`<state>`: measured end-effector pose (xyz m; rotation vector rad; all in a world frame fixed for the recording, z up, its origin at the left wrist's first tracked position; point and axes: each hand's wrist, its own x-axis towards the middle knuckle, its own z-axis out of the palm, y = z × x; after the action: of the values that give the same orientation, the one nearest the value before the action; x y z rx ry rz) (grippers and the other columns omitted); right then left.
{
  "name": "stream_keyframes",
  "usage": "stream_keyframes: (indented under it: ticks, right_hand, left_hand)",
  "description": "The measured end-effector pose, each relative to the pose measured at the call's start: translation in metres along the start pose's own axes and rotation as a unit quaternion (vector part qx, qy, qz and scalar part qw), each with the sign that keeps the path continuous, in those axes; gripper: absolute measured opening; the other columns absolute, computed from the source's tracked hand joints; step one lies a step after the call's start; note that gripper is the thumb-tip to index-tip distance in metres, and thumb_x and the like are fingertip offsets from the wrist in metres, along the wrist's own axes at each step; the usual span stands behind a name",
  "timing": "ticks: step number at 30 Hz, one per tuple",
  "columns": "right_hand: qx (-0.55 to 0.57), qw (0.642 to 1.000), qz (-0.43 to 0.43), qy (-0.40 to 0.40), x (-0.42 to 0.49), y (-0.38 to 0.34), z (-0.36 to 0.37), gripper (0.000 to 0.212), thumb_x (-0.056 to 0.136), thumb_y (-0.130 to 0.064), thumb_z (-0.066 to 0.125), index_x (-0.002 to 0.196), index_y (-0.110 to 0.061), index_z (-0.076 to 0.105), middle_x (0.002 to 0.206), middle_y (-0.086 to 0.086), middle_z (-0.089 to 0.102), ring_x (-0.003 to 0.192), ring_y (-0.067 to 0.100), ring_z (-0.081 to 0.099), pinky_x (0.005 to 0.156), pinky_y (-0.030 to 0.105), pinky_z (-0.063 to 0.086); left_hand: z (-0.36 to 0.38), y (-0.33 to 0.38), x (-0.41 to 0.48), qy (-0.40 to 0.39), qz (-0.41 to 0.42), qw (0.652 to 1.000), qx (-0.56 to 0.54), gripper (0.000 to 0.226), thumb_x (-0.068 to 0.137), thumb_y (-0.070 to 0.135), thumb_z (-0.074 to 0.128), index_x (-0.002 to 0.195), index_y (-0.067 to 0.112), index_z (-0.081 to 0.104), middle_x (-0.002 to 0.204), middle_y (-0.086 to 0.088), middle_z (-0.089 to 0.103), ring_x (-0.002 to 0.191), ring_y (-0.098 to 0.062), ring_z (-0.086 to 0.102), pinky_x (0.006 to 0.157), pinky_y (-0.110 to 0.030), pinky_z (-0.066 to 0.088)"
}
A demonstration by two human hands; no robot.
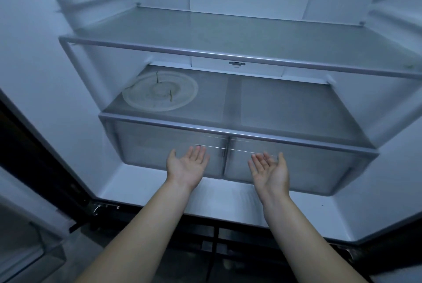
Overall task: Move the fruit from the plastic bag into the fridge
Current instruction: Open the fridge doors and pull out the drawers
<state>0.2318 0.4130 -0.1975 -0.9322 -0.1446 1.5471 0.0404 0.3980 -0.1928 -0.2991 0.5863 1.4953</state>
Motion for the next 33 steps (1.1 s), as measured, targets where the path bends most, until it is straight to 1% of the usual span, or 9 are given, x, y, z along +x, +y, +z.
stream_keyframes:
  ticks: [2,4,6,12,16,19,23,28,33]
  right_hand:
    - [0.041,0.999,0.017,0.011,0.002,-0.002,0.002,0.045,0.099,-0.043,0.035,0.118,-0.005,0.048,0.112,0.015,0.052,0.124,0.031,0.048,0.103,0.040,0.039]
    - [0.080,0.996,0.037,0.006,0.002,-0.004,0.002,0.054,0.099,-0.044,0.034,0.136,-0.005,0.037,0.131,0.017,0.046,0.127,0.031,0.045,0.106,0.041,0.036]
    - [0.104,0.993,0.051,-0.006,0.003,-0.004,0.001,0.058,0.099,-0.046,0.031,0.142,-0.007,0.031,0.142,0.016,0.040,0.132,0.030,0.040,0.107,0.043,0.034]
    - [0.137,0.988,0.060,-0.024,0.004,-0.006,-0.007,0.056,0.098,-0.047,0.030,0.132,-0.006,0.045,0.132,0.017,0.051,0.129,0.030,0.044,0.102,0.043,0.038]
    - [0.134,0.989,0.049,-0.030,-0.002,-0.002,-0.013,0.052,0.097,-0.046,0.032,0.124,-0.005,0.050,0.126,0.016,0.055,0.126,0.030,0.047,0.104,0.042,0.037]
    - [0.137,0.989,0.037,-0.029,-0.008,0.002,-0.017,0.049,0.097,-0.045,0.033,0.118,-0.005,0.052,0.122,0.015,0.057,0.123,0.030,0.049,0.102,0.042,0.038]
    - [0.132,0.991,0.019,-0.026,-0.020,0.011,-0.020,0.047,0.097,-0.043,0.034,0.119,-0.006,0.052,0.124,0.015,0.057,0.121,0.030,0.050,0.101,0.042,0.039]
    - [0.140,0.990,-0.004,-0.020,-0.043,0.021,-0.026,0.046,0.098,-0.043,0.033,0.117,-0.006,0.053,0.120,0.015,0.059,0.122,0.030,0.050,0.103,0.042,0.038]
    - [0.130,0.991,-0.015,-0.025,-0.068,0.031,-0.038,0.048,0.098,-0.042,0.034,0.126,-0.007,0.050,0.121,0.015,0.060,0.121,0.029,0.051,0.104,0.043,0.037]
  left_hand:
    - [0.001,-0.001,0.003,-0.003,0.007,1.000,0.007,0.063,0.098,0.050,0.024,0.143,0.006,0.032,0.146,-0.013,0.038,0.136,-0.030,0.034,0.110,-0.045,0.025]
    - [0.004,-0.001,0.004,-0.018,0.003,1.000,-0.003,0.063,0.098,0.051,0.022,0.141,0.006,0.035,0.145,-0.013,0.040,0.137,-0.031,0.034,0.110,-0.046,0.025]
    - [0.004,-0.002,0.005,-0.025,-0.002,1.000,-0.007,0.064,0.098,0.053,0.021,0.138,0.006,0.039,0.142,-0.013,0.043,0.136,-0.031,0.034,0.109,-0.046,0.026]
    - [-0.002,-0.001,0.002,-0.044,-0.013,0.998,-0.034,0.070,0.097,0.055,0.017,0.136,0.002,0.041,0.140,-0.015,0.046,0.136,-0.034,0.034,0.108,-0.047,0.028]
    - [-0.010,-0.002,-0.001,-0.052,-0.025,0.998,-0.026,0.070,0.097,0.056,0.016,0.128,0.002,0.048,0.123,-0.016,0.057,0.133,-0.032,0.039,0.104,-0.046,0.031]
    - [-0.016,-0.002,-0.008,-0.060,-0.035,0.997,-0.022,0.071,0.097,0.056,0.016,0.127,0.001,0.049,0.120,-0.017,0.058,0.133,-0.032,0.039,0.105,-0.046,0.030]
    - [-0.021,0.003,-0.020,-0.065,-0.048,0.997,-0.012,0.072,0.097,0.056,0.016,0.117,-0.003,0.053,0.121,-0.018,0.057,0.134,-0.033,0.037,0.111,-0.046,0.027]
    - [-0.031,0.010,-0.035,-0.074,-0.064,0.995,0.004,0.071,0.097,0.056,0.018,0.126,0.000,0.049,0.135,-0.017,0.051,0.135,-0.034,0.036,0.111,-0.046,0.026]
    - [-0.048,0.009,-0.051,-0.070,-0.086,0.994,0.006,0.069,0.097,0.055,0.021,0.115,-0.002,0.055,0.125,-0.019,0.056,0.130,-0.035,0.042,0.109,-0.047,0.030]
